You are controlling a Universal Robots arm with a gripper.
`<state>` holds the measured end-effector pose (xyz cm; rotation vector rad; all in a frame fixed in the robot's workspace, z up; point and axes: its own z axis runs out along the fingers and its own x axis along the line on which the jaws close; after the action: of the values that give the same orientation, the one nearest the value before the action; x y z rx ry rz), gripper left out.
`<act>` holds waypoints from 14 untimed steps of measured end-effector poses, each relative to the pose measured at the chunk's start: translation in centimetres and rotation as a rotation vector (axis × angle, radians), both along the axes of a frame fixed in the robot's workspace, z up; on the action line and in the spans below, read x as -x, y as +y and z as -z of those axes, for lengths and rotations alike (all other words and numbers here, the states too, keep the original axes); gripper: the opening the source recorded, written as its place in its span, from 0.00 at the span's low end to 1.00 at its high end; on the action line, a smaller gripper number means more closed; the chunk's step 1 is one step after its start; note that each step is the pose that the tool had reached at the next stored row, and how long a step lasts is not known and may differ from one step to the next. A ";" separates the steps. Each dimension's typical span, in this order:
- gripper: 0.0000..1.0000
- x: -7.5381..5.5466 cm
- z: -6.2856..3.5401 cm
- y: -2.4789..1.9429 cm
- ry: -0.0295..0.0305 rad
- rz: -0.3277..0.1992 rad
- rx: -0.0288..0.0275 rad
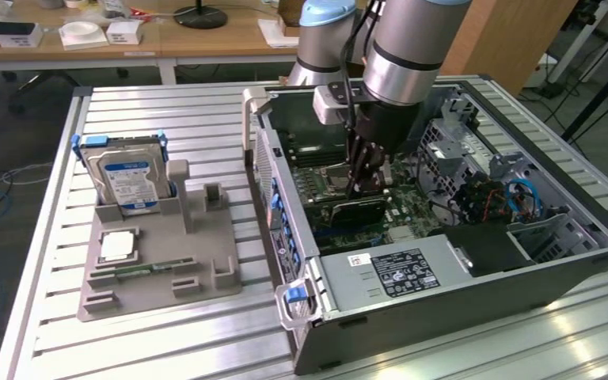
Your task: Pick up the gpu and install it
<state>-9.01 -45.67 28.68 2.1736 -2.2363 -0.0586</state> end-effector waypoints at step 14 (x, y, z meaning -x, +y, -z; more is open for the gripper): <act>0.11 0.0 0.94 0.01 -0.0004 0.001 0.0030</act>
<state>-9.06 -45.66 27.74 2.1711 -2.2363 -0.0549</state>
